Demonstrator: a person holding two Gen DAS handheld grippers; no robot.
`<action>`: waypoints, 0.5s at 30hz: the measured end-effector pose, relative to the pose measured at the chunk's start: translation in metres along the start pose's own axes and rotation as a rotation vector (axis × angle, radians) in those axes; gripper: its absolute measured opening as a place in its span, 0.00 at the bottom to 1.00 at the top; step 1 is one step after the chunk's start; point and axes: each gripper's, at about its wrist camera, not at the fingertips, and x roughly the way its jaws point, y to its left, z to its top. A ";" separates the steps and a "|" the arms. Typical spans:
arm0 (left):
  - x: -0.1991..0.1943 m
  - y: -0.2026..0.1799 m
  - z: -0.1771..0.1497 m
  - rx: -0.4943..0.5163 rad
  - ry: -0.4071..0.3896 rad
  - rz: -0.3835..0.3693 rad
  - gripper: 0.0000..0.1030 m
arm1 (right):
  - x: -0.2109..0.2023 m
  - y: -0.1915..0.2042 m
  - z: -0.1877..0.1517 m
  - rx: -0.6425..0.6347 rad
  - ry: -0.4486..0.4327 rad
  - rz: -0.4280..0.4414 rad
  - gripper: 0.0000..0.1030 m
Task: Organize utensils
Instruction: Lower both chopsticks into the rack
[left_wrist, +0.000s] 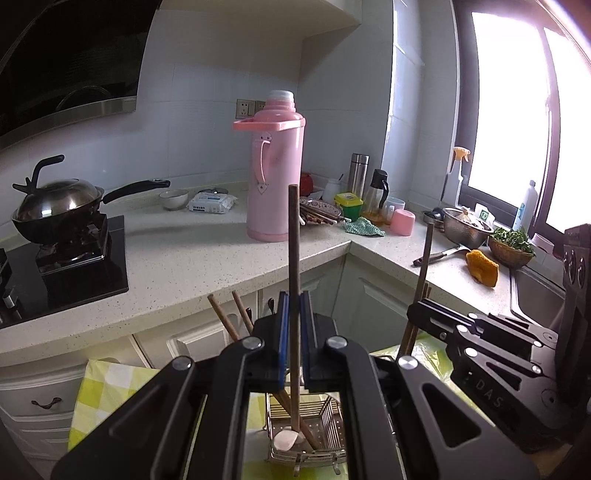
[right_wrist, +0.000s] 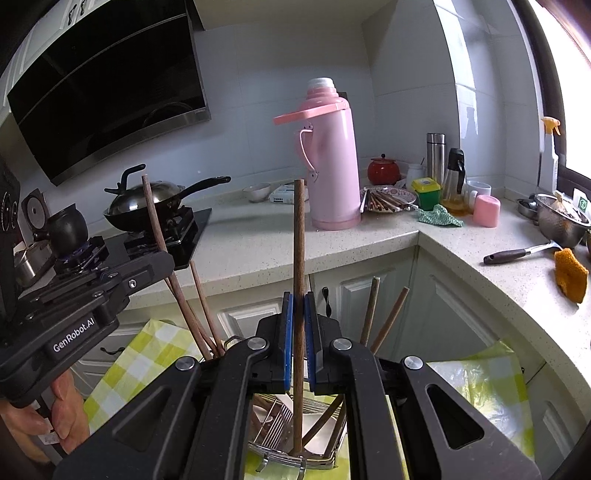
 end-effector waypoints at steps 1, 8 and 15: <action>0.004 0.000 -0.003 0.002 0.010 0.000 0.06 | 0.002 0.001 -0.002 0.006 0.005 0.006 0.07; 0.020 0.001 -0.021 0.017 0.058 0.002 0.06 | 0.020 0.006 -0.013 0.000 0.045 0.013 0.07; 0.025 0.005 -0.028 0.019 0.076 0.034 0.06 | 0.041 0.000 -0.028 0.000 0.090 -0.019 0.08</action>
